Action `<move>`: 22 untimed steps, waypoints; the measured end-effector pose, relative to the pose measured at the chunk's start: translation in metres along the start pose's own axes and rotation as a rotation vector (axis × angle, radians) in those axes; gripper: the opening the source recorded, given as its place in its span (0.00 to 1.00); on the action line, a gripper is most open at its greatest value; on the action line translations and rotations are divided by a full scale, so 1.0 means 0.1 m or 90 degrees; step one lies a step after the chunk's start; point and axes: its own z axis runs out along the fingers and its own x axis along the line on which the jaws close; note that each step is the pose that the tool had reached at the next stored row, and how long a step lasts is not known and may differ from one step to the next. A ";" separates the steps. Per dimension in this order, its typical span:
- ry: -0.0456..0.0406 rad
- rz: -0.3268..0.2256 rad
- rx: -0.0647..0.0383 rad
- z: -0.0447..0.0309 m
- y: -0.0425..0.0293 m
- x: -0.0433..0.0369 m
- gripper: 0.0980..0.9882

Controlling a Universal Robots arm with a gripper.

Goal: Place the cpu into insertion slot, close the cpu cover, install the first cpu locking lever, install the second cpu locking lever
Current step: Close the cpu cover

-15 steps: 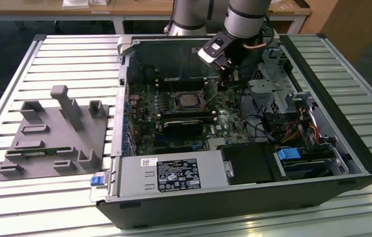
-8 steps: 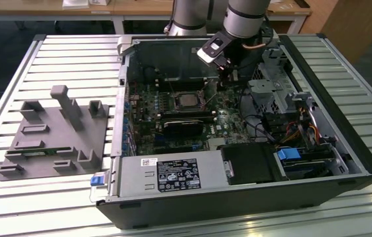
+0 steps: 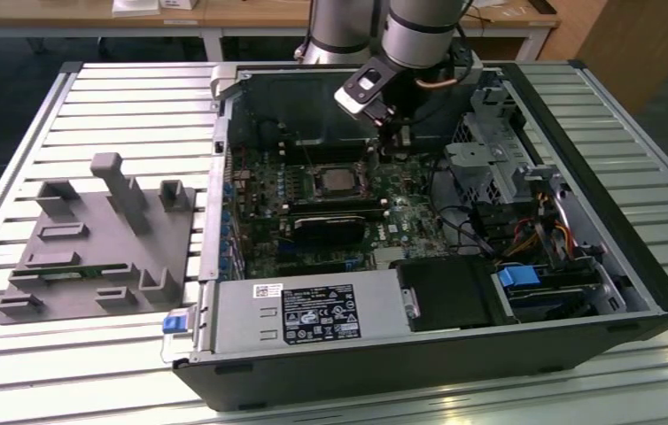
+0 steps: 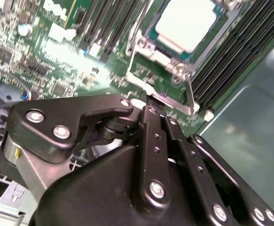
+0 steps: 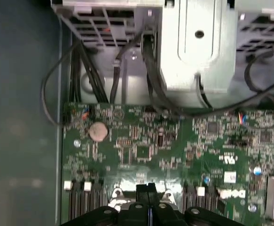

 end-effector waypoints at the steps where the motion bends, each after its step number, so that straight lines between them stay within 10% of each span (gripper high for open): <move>1: 0.0000 0.000 -0.001 0.001 -0.029 0.001 0.00; 22: -0.0001 0.000 -0.005 0.013 -0.274 0.005 0.00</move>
